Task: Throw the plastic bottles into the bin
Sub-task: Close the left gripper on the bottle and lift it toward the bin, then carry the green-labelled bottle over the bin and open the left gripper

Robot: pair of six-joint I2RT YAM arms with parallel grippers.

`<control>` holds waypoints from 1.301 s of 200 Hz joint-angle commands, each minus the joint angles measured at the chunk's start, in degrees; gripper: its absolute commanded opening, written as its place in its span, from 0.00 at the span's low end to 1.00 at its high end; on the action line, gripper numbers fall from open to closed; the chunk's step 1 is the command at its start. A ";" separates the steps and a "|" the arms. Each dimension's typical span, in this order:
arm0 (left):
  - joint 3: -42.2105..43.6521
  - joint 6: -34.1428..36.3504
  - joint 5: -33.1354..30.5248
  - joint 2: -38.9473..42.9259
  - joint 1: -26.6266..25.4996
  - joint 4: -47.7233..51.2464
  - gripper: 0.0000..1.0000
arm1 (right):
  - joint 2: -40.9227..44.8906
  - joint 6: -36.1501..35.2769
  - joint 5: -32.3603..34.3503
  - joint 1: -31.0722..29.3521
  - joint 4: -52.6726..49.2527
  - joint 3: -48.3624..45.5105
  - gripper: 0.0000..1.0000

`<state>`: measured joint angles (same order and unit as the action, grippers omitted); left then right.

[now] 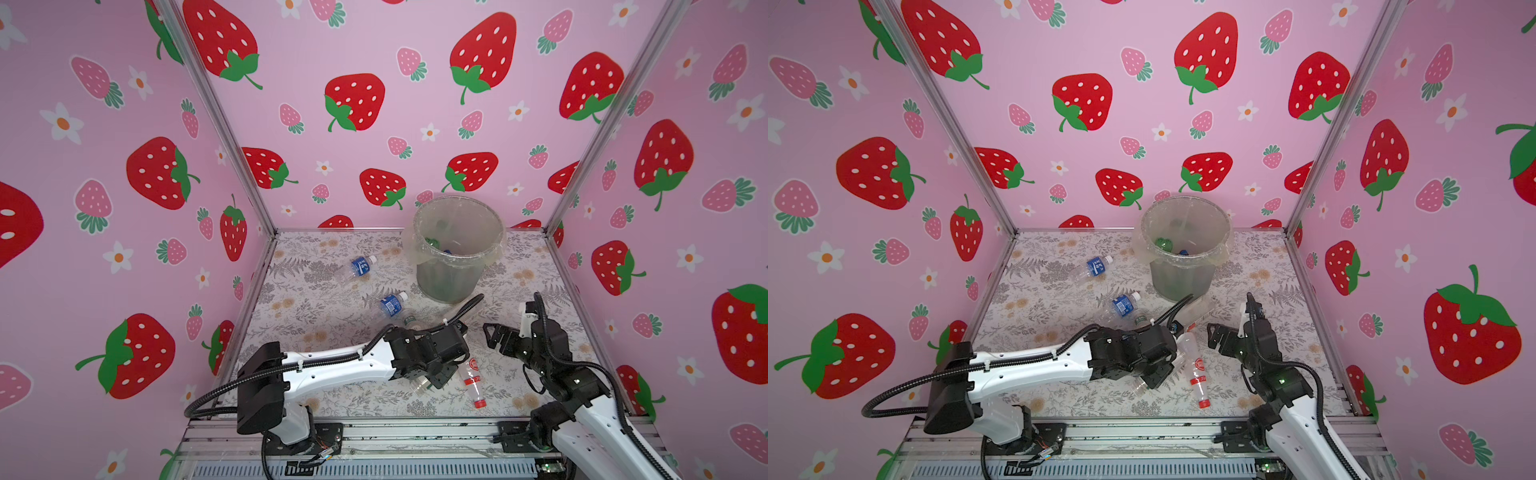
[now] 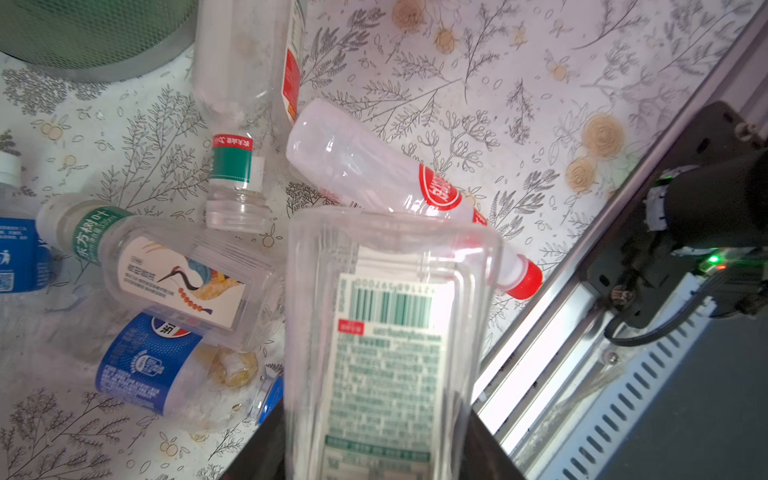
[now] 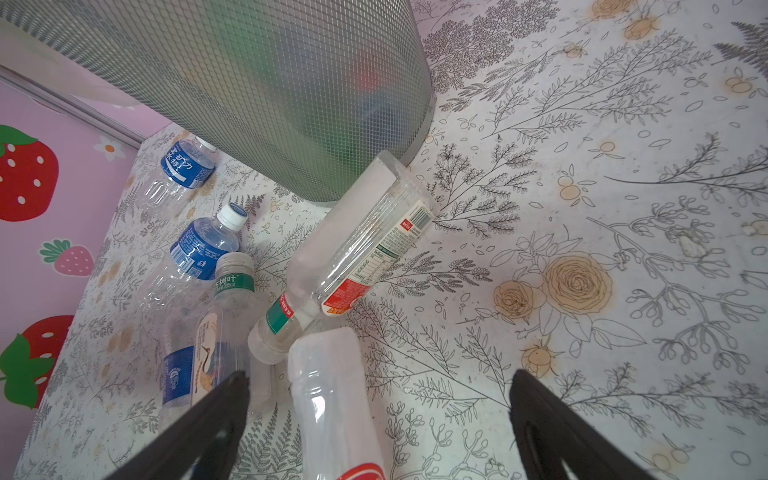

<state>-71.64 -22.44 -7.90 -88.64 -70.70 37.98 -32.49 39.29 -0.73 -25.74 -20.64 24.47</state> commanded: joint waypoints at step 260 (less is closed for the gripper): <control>13.57 -13.31 10.23 32.60 39.16 -18.31 0.45 | 0.15 1.66 0.42 0.28 0.47 -1.28 0.99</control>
<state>-60.51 -33.15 0.64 -56.86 -33.32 25.26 -32.60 40.66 -0.93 -25.71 -20.18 23.38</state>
